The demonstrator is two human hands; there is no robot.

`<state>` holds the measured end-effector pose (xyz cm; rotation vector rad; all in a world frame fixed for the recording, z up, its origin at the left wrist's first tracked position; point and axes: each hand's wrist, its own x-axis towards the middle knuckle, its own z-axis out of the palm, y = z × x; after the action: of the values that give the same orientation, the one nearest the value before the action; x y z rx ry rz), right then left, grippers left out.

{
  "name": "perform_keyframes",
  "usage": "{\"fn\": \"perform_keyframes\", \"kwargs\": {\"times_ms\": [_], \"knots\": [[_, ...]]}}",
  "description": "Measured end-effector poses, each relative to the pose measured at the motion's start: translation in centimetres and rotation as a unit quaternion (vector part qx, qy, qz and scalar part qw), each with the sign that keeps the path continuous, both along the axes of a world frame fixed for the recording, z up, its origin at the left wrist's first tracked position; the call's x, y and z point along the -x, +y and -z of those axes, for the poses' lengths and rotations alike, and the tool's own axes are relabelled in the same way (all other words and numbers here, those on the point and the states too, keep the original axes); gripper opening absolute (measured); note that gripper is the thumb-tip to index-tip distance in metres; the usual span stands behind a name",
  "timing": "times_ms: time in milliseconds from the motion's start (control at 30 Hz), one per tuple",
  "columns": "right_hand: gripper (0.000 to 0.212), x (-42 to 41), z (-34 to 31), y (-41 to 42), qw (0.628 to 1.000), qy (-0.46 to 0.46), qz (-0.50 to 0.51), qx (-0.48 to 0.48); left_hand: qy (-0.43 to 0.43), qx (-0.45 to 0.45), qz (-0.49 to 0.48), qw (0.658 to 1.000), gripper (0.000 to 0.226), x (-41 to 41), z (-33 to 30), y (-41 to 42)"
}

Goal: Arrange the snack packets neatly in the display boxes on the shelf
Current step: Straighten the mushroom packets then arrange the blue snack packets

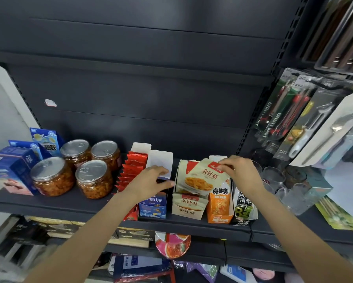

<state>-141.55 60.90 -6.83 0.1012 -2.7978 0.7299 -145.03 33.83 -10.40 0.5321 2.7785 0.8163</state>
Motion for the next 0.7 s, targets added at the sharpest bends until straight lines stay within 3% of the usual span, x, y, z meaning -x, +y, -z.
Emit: {"fn": "perform_keyframes", "kwargs": {"times_ms": [67, 167, 400, 700], "knots": [[0.014, 0.3, 0.3, -0.3, 0.999, -0.019, -0.014, -0.029, 0.001, 0.061, 0.018, 0.998, 0.063, 0.1, 0.4, 0.0], [0.020, 1.0, 0.6, -1.8, 0.995, -0.050, -0.030, -0.077, 0.034, 0.131, 0.033, 0.990, 0.062, 0.5, 0.9, 0.1], [0.025, 3.5, 3.4, -4.5, 0.979, -0.107, -0.062, -0.165, -0.018, 0.118, 0.030, 0.992, 0.066, 0.8, 1.2, 0.6], [0.030, 4.9, 5.3, -5.3, 0.979, -0.045, -0.019, -0.196, -0.022, 0.112, 0.018, 0.993, 0.062, 0.8, 1.4, 0.7]]}}
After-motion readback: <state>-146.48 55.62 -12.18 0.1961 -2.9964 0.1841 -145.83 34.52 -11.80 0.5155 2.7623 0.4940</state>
